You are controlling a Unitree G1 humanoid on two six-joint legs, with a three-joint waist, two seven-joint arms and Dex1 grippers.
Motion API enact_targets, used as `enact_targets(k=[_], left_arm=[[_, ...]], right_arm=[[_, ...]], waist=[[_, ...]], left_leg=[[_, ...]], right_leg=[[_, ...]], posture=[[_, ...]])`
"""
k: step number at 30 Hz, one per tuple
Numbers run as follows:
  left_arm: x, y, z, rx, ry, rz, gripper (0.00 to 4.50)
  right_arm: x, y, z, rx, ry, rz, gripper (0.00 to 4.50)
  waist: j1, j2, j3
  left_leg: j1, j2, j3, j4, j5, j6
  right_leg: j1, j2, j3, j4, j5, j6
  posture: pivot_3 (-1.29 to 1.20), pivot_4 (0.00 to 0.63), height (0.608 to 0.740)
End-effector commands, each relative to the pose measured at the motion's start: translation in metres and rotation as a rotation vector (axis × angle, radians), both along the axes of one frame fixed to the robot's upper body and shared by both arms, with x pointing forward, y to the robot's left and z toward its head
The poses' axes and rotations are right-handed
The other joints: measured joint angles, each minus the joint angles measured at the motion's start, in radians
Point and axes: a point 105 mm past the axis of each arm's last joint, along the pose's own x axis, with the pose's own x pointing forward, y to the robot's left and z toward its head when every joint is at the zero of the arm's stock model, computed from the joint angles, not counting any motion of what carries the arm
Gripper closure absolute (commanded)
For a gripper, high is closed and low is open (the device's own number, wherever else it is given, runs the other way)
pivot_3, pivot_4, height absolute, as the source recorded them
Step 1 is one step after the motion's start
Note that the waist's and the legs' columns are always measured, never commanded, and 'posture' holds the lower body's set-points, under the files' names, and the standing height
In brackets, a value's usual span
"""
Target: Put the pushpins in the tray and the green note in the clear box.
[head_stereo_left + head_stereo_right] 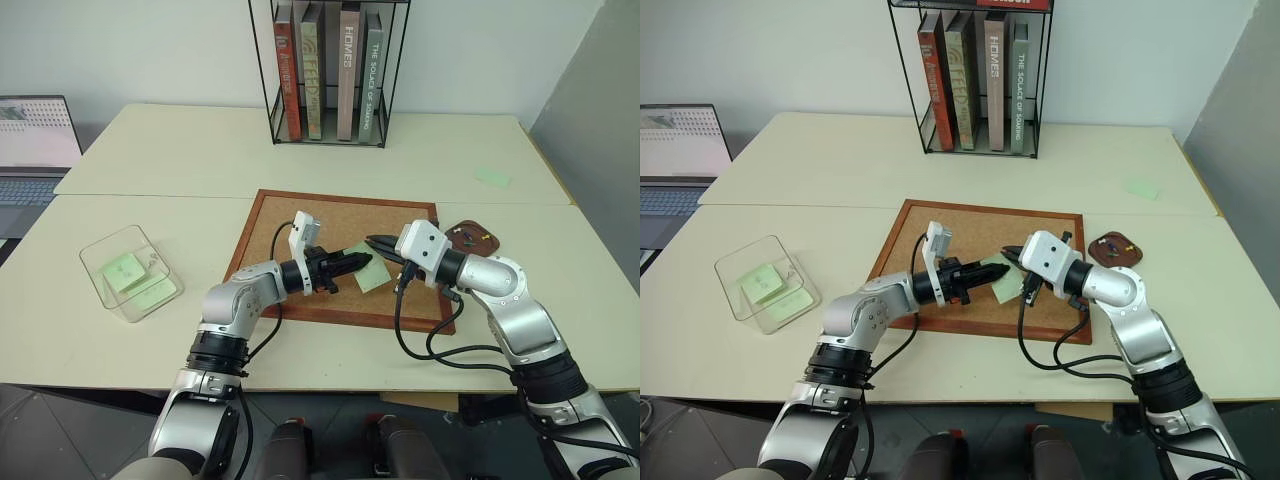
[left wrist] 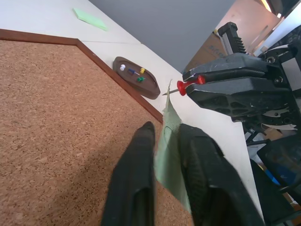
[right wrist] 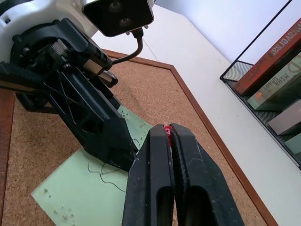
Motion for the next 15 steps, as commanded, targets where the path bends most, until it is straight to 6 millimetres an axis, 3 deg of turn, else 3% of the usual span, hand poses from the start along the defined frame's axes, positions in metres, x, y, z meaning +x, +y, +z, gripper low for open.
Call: enact_targets(k=[1,12,15], left_arm=[[0.001,-0.002,0.006,0.001,-0.041,-0.006,4.48],[0.011,0.001,-0.001,0.020,-0.035,0.057,4.49],[0.012,0.000,0.002,0.010,-0.045,0.070,4.49]], right_arm=[[-0.002,0.001,0.026,0.061,-0.069,0.006,4.50],[-0.006,-0.013,0.049,0.223,-0.011,-0.038,4.50],[0.009,-0.048,0.052,0.256,0.001,-0.198,4.50]], waist=[[0.000,0.000,0.000],[0.002,0.000,0.000],[0.004,0.000,0.000]], left_leg=[[0.000,0.000,0.000,0.000,0.000,0.000],[0.000,0.000,0.000,0.000,0.000,0.000],[0.000,0.000,0.000,0.000,0.000,0.000]], right_leg=[[0.000,0.000,0.000,0.000,0.000,0.000],[0.000,0.000,0.000,0.000,0.000,0.000],[0.000,0.000,0.000,0.000,0.000,0.000]], posture=[[0.00,0.150,0.740],[0.00,0.150,0.740],[0.00,0.150,0.740]])
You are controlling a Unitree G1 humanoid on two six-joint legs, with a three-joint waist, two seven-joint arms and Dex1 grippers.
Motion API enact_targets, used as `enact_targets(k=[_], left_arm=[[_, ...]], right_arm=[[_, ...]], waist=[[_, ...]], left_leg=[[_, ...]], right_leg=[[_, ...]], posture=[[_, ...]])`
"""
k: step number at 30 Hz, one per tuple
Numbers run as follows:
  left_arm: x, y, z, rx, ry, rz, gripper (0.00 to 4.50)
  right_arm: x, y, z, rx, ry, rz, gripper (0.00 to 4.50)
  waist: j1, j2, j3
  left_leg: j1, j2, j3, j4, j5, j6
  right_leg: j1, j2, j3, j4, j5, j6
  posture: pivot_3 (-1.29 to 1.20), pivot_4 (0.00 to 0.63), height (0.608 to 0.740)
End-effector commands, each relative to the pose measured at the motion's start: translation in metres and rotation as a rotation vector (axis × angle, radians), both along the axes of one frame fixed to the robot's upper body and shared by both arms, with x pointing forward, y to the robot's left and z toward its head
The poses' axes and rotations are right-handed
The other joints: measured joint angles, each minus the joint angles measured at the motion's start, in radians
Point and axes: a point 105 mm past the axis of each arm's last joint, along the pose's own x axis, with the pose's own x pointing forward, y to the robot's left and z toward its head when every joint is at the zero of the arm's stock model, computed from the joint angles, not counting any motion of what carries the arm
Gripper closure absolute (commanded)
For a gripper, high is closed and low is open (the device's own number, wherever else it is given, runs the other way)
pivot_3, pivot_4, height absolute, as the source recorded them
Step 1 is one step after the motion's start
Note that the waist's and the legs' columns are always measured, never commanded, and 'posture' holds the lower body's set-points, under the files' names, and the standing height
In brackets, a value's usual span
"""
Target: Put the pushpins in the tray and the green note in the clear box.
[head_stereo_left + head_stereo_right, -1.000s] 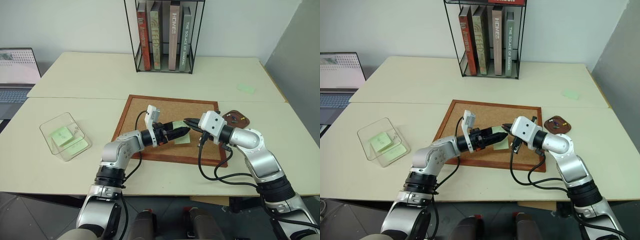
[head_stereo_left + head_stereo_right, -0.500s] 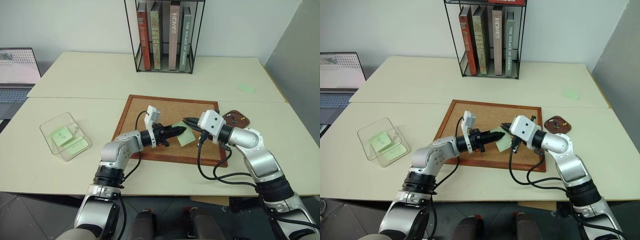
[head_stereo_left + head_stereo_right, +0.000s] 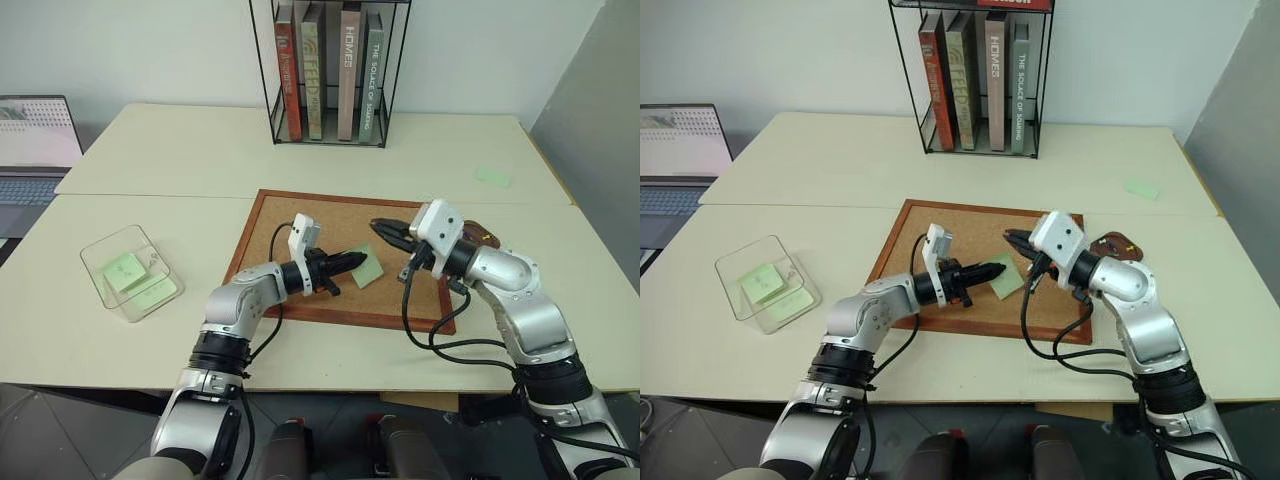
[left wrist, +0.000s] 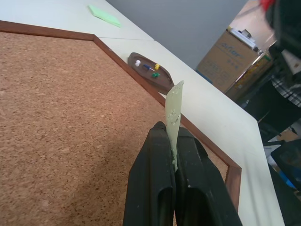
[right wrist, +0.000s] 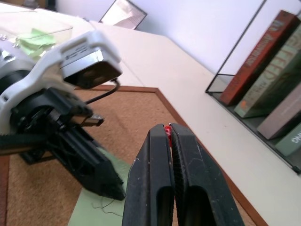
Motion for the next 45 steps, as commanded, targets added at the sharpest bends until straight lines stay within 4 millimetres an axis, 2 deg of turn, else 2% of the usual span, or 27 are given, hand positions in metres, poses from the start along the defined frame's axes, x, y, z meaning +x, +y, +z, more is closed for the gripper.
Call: enact_targets(k=[1,3,6,9,12,15,17,18,22,25,36,40,45], left_arm=[[0.004,-0.003,0.015,-0.026,-0.051,0.016,4.49],[0.004,-0.004,0.023,-0.043,-0.070,0.019,4.49],[0.002,-0.006,0.032,-0.053,-0.098,0.014,4.49],[0.000,-0.009,0.037,-0.049,-0.125,0.005,4.49],[-0.001,-0.011,0.042,-0.044,-0.150,0.006,4.49],[-0.003,-0.013,0.044,-0.042,-0.162,0.000,4.49],[-0.004,-0.014,0.044,-0.036,-0.168,-0.004,4.50],[-0.005,-0.014,0.044,-0.034,-0.169,-0.005,4.50],[-0.006,-0.014,0.043,-0.026,-0.174,-0.009,4.50],[-0.005,-0.014,0.043,-0.023,-0.178,-0.008,4.50],[-0.003,-0.013,0.044,-0.016,-0.187,-0.001,4.50],[-0.002,-0.013,0.044,-0.011,-0.190,0.002,4.50],[0.002,-0.011,0.048,-0.012,-0.203,0.018,4.50]], right_arm=[[0.019,-0.051,0.016,0.056,-0.006,-0.216,4.50],[0.030,-0.079,0.009,0.035,0.020,-0.332,4.50],[0.042,-0.110,-0.005,-0.013,0.049,-0.459,4.50],[0.053,-0.136,-0.022,-0.061,0.085,-0.578,4.50],[0.059,-0.153,-0.039,-0.103,0.134,-0.651,4.50],[0.061,-0.159,-0.053,-0.141,0.171,-0.672,4.50],[0.061,-0.164,-0.065,-0.162,0.212,-0.692,4.03],[0.061,-0.166,-0.068,-0.168,0.223,-0.698,4.00],[0.062,-0.168,-0.077,-0.171,0.252,-0.713,3.03],[0.063,-0.170,-0.079,-0.169,0.261,-0.721,2.48],[0.065,-0.169,-0.071,-0.081,0.289,-0.722,0.13],[0.062,-0.166,-0.072,-0.046,0.331,-0.688,0.06],[0.059,-0.164,-0.058,-0.022,0.296,-0.653,0.06]], waist=[[0.006,0.000,0.000],[0.011,0.000,0.000],[0.013,0.000,0.000],[0.012,0.000,0.000],[0.012,0.000,0.000],[0.009,0.000,0.000],[0.008,0.000,0.000],[0.008,0.000,0.000],[0.009,0.000,0.000],[0.009,0.000,0.000],[0.009,0.000,0.000],[0.009,0.000,0.000],[0.009,0.000,0.000]], left_leg=[[0.000,0.000,0.000,0.000,0.000,0.000],[0.000,0.000,0.000,0.000,0.000,0.000],[0.000,-0.001,0.001,0.000,0.000,0.000],[0.000,-0.001,0.001,0.000,0.000,0.000],[0.000,0.000,0.002,-0.001,0.000,0.000],[0.000,0.000,0.002,-0.001,0.000,0.000],[0.000,0.000,0.002,-0.001,0.000,0.000],[0.000,0.000,0.002,-0.001,0.000,0.000],[0.000,-0.001,0.002,0.000,0.000,0.000],[0.000,-0.001,0.002,0.000,0.000,0.000],[0.000,-0.001,0.002,0.000,0.000,0.000],[0.000,-0.001,0.002,0.000,0.000,0.000],[0.000,-0.001,0.002,0.000,0.000,0.000]], right_leg=[[0.000,0.000,0.000,0.000,0.000,0.000],[0.000,0.000,0.000,0.000,0.000,0.000],[0.000,0.000,0.000,-0.001,0.000,0.000],[0.000,0.000,0.001,-0.001,0.000,0.000],[0.000,0.000,0.001,-0.001,0.000,0.000],[0.000,0.000,0.002,-0.001,0.000,0.000],[0.000,0.001,0.002,0.000,0.000,0.000],[0.000,0.001,0.002,0.000,0.000,0.000],[0.000,0.002,0.002,0.000,0.000,0.000],[0.000,0.002,0.002,-0.001,0.000,0.000],[0.000,0.003,0.002,0.000,0.000,0.000],[0.000,0.003,0.002,0.000,0.000,0.000],[0.000,0.004,0.002,0.000,0.000,0.000]], posture=[[0.00,0.150,0.740],[0.00,0.150,0.740],[0.00,0.150,0.740],[0.00,0.150,0.740],[0.00,0.150,0.740],[0.00,0.150,0.740],[0.00,0.150,0.740],[0.00,0.150,0.740],[0.00,0.150,0.740],[0.00,0.150,0.740],[0.00,0.150,0.740],[0.00,0.150,0.740],[0.00,0.150,0.740]])
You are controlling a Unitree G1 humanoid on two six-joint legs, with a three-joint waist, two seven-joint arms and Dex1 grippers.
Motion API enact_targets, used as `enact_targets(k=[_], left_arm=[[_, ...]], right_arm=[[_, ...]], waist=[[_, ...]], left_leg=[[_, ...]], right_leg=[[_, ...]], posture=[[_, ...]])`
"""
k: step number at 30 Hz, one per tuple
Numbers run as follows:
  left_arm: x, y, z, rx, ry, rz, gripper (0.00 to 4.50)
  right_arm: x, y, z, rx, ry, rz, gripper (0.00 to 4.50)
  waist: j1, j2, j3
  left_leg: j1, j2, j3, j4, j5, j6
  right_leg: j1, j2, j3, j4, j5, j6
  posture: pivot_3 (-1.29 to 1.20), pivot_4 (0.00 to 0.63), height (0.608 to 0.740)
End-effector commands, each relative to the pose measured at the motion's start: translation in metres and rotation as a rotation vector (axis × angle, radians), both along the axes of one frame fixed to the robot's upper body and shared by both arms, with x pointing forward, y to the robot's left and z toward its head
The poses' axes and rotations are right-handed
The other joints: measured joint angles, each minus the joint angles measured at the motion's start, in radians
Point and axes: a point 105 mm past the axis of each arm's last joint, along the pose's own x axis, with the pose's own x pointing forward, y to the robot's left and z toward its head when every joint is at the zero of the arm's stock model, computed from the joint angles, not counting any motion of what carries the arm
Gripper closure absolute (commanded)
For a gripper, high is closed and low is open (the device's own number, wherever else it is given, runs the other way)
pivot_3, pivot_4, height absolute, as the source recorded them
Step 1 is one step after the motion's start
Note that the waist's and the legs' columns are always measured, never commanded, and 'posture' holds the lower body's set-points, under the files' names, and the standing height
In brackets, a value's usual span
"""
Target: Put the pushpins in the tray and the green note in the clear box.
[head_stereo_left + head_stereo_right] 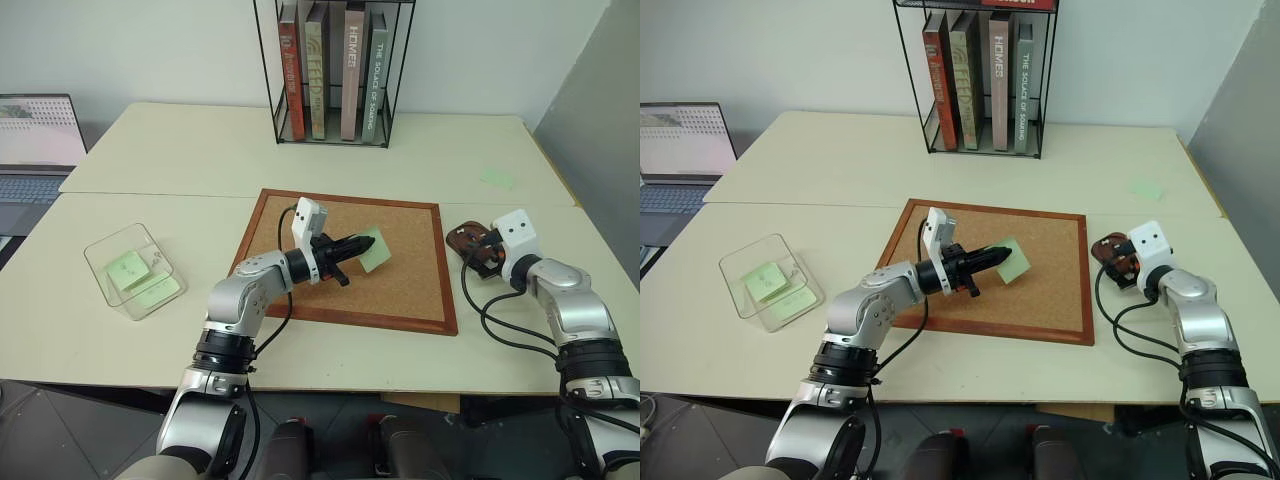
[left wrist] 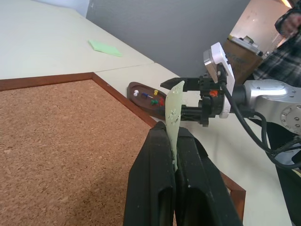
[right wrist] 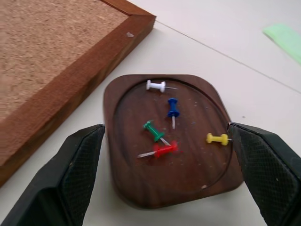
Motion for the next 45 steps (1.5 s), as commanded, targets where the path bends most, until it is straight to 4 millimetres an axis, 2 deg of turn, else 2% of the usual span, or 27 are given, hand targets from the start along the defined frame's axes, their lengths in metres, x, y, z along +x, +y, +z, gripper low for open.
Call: enact_targets(k=[1,3,5,10,15,20,24,28,32,35,37,38,45], left_arm=[[0.004,0.000,0.020,-0.016,-0.074,0.015,4.50],[0.006,0.002,0.025,-0.017,-0.088,0.030,4.50],[0.008,0.009,0.035,0.003,-0.129,0.059,4.50],[0.011,0.046,0.070,0.024,-0.197,0.203,4.50],[0.014,0.113,0.090,0.136,-0.213,0.437,4.50],[-0.005,0.190,0.106,0.277,-0.199,0.665,4.50],[-0.024,0.251,0.105,0.389,-0.138,0.862,4.50],[-0.041,0.294,0.102,0.460,-0.085,1.032,4.50],[-0.056,0.319,0.083,0.518,-0.011,1.144,4.50],[-0.059,0.324,0.073,0.538,0.022,1.158,4.50],[-0.056,0.324,0.063,0.536,0.047,1.164,4.09],[-0.054,0.324,0.061,0.536,0.052,1.165,4.05],[-0.051,0.325,0.053,0.522,0.080,1.181,2.53]], right_arm=[[-0.002,0.001,0.035,0.021,-0.114,0.042,0.06],[-0.006,0.009,0.044,0.043,-0.139,0.102,0.06],[-0.015,0.027,0.057,0.067,-0.176,0.225,0.06],[-0.049,0.086,0.090,0.161,-0.254,0.572,0.06],[-0.075,0.139,0.109,0.235,-0.222,0.832,0.06],[-0.095,0.187,0.111,0.217,-0.120,1.061,0.06],[-0.089,0.208,0.106,0.188,-0.099,1.107,0.06],[-0.087,0.219,0.098,0.163,-0.079,1.147,0.06],[-0.092,0.227,0.095,0.164,-0.068,1.209,0.06],[-0.092,0.231,0.094,0.161,-0.068,1.225,0.06],[-0.093,0.235,0.092,0.154,-0.071,1.235,0.00],[-0.093,0.236,0.092,0.152,-0.073,1.238,0.00],[-0.094,0.238,0.091,0.146,-0.075,1.239,0.00]], waist=[[0.000,0.000,0.000],[0.001,0.000,0.000],[0.001,0.000,0.000],[-0.007,0.000,0.001],[-0.018,0.000,0.001],[-0.027,0.000,0.002],[-0.024,0.000,0.002],[-0.014,-0.001,0.002],[-0.005,0.000,0.003],[-0.001,-0.001,0.003],[0.003,-0.001,0.003],[0.003,-0.001,0.003],[0.003,-0.001,0.002]], left_leg=[[0.000,0.000,0.000,0.000,0.000,0.000],[0.000,0.000,0.000,0.000,0.000,0.000],[0.000,0.000,0.000,0.000,0.000,0.000],[0.000,0.003,-0.001,0.000,0.000,0.000],[0.001,0.004,-0.003,0.000,0.000,0.000],[0.001,0.003,-0.003,0.000,0.000,0.000],[0.001,0.003,-0.002,-0.001,0.000,0.000],[0.000,0.001,-0.003,-0.001,0.000,0.000],[0.000,0.000,-0.002,-0.001,0.000,0.000],[0.000,0.001,-0.003,-0.001,0.000,-0.001],[0.000,0.001,-0.003,-0.001,0.000,-0.001],[0.000,0.001,-0.003,-0.001,0.000,-0.001],[0.000,0.001,-0.003,-0.001,0.000,-0.001]], right_leg=[[0.000,0.000,0.000,0.000,0.000,0.000],[0.000,0.000,0.000,0.000,0.000,0.000],[0.000,0.000,0.000,0.000,0.000,0.000],[-0.001,0.000,0.000,0.000,0.000,0.000],[0.000,0.000,-0.001,0.001,0.000,0.000],[0.000,-0.001,-0.001,0.001,0.000,0.000],[-0.001,-0.003,-0.002,0.001,0.000,-0.001],[-0.002,-0.005,-0.003,0.000,0.000,-0.001],[-0.001,-0.007,-0.002,-0.001,0.000,-0.001],[-0.002,-0.007,-0.003,-0.001,0.000,-0.001],[-0.002,-0.007,-0.004,0.000,-0.001,-0.002],[-0.002,-0.007,-0.004,0.000,-0.001,-0.002],[-0.002,-0.007,-0.003,0.000,0.001,-0.004]], posture=[[0.00,0.150,0.740],[0.00,0.150,0.740],[0.00,0.150,0.740],[0.00,0.150,0.740],[0.00,0.150,0.740],[0.00,0.150,0.740],[0.00,0.150,0.740],[0.00,0.150,0.740],[0.00,0.150,0.740],[0.00,0.150,0.740],[0.00,0.150,0.740],[0.00,0.150,0.740],[0.00,0.150,0.740]])
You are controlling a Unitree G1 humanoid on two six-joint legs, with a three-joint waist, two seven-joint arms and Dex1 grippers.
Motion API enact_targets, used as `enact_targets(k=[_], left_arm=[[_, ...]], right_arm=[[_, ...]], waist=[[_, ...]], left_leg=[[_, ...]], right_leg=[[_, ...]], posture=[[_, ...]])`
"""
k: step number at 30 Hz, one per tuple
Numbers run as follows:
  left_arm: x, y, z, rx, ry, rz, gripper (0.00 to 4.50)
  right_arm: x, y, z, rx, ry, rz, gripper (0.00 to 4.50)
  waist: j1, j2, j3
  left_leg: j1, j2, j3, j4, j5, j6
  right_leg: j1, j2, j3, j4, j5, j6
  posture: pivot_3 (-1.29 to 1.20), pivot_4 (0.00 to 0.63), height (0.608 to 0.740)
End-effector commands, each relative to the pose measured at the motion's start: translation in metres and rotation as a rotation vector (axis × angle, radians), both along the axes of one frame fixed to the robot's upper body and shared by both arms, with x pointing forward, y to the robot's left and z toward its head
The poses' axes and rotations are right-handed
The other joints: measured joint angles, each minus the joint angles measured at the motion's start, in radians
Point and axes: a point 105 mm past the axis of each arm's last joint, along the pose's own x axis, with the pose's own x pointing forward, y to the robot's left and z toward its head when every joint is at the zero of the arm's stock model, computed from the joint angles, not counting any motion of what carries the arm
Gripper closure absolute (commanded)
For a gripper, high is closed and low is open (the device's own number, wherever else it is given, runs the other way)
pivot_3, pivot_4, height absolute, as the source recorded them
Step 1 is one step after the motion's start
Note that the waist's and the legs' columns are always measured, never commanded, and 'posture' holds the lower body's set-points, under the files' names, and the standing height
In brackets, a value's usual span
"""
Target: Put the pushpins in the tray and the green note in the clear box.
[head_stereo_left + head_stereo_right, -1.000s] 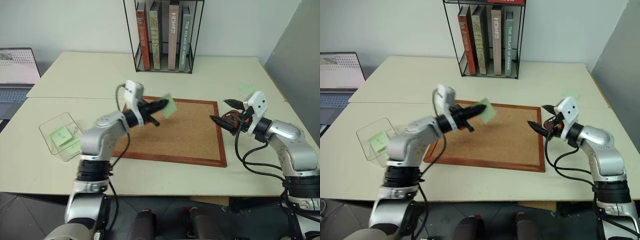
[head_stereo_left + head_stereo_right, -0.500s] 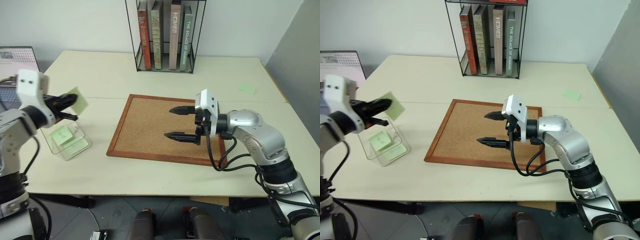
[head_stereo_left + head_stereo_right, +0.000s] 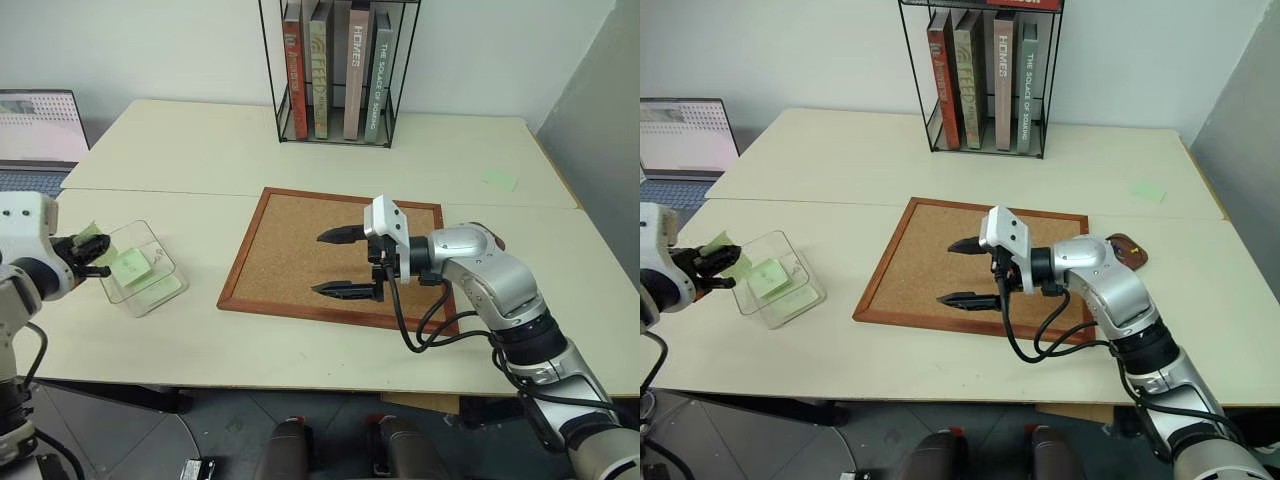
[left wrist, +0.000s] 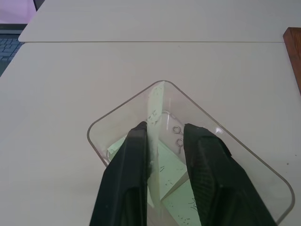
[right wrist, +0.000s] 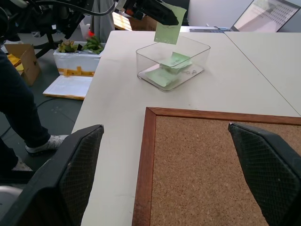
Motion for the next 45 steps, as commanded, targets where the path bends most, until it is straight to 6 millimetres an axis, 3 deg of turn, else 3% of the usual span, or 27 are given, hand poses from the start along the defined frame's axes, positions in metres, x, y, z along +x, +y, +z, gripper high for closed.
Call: enact_targets(k=[1,11,16,27,35,42,45], left_arm=[[0.000,0.002,0.010,0.026,-0.038,0.019,2.38],[0.006,-0.014,0.000,0.015,-0.006,-0.049,0.42],[0.015,-0.034,-0.003,-0.047,-0.008,-0.123,0.42],[-0.001,-0.022,-0.024,0.022,0.104,-0.133,0.42],[-0.004,0.004,0.000,0.071,0.060,-0.072,0.42],[-0.014,0.013,-0.007,0.089,0.092,-0.046,0.42],[-0.012,0.009,-0.001,0.085,0.051,-0.060,0.42]], right_arm=[[-0.003,0.001,0.011,0.008,-0.060,0.019,0.00],[-0.003,0.003,0.010,0.008,-0.060,0.018,0.00],[-0.003,0.005,0.011,0.010,-0.062,0.017,0.00],[-0.003,0.003,0.009,0.009,-0.061,0.007,0.00],[-0.003,0.005,0.009,0.012,-0.060,0.012,0.00],[-0.004,0.004,0.007,0.006,-0.058,0.016,0.00],[-0.004,0.004,0.008,0.012,-0.056,0.015,0.00]], waist=[[0.000,0.000,0.000],[0.000,0.000,0.000],[0.000,0.000,0.000],[-0.006,0.000,0.000],[-0.003,0.000,0.000],[-0.004,0.000,0.000],[-0.003,0.000,0.000]], left_leg=[[0.000,0.000,0.000,0.000,0.000,0.000],[0.000,0.000,0.000,0.000,0.000,0.000],[0.000,0.000,0.000,0.000,0.000,0.000],[-0.001,0.001,0.001,-0.001,0.000,0.000],[-0.001,0.001,0.001,-0.001,0.000,0.000],[-0.001,0.001,0.002,-0.001,0.000,-0.001],[-0.001,0.001,0.001,-0.002,0.000,-0.001]], right_leg=[[0.000,0.000,0.000,0.000,0.002,-0.003],[-0.001,0.000,0.000,0.000,0.002,-0.004],[0.000,0.000,0.000,0.000,0.002,-0.004],[-0.002,0.000,0.000,0.001,0.002,-0.004],[-0.003,0.000,0.000,0.001,0.001,-0.004],[-0.003,0.000,0.001,0.000,0.001,-0.004],[-0.004,0.000,0.000,0.000,0.001,-0.005]], posture=[[0.00,0.150,0.740],[0.00,0.150,0.740],[0.00,0.150,0.740],[0.00,0.150,0.740],[0.00,0.150,0.740],[0.00,0.150,0.740],[0.00,0.150,0.740]])
